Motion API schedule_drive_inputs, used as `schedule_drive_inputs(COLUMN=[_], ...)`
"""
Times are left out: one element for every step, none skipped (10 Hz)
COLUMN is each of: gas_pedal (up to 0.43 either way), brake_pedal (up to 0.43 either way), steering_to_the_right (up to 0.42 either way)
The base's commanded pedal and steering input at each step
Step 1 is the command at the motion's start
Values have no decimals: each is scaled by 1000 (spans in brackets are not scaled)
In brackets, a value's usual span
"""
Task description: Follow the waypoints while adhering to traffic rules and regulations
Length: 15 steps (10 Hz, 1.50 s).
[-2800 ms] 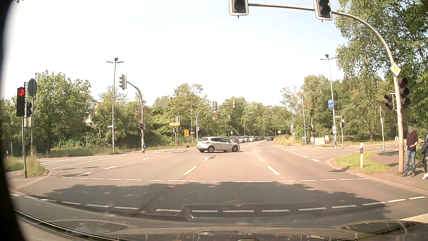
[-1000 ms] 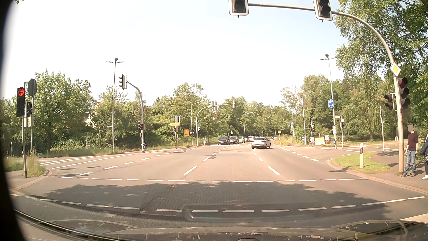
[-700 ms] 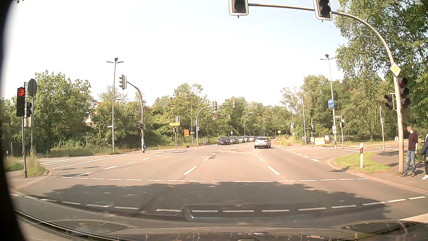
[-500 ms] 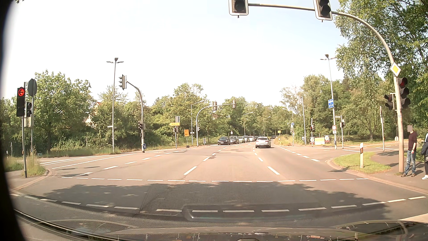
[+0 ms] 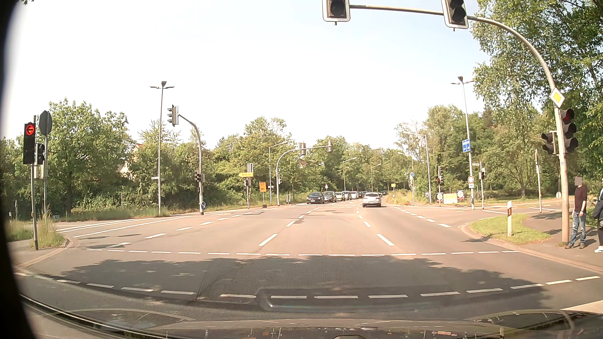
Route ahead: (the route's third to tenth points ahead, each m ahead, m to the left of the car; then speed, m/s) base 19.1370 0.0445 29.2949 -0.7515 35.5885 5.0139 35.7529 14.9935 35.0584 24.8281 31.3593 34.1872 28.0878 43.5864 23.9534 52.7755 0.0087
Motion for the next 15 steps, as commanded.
schedule_drive_inputs(gas_pedal=[0, 0, 0, 0, 0, 0, 0, 0, 0, 0, 0, 0, 0, 0, 0], brake_pedal=[226, 226, 220, 226, 226, 226, 226, 220, 226, 226, 226, 226, 226, 226, 226], steering_to_the_right=[-3, -3, -3, -3, -3, -3, -3, -3, -3, -3, -3, -3, -3, -3, -3])
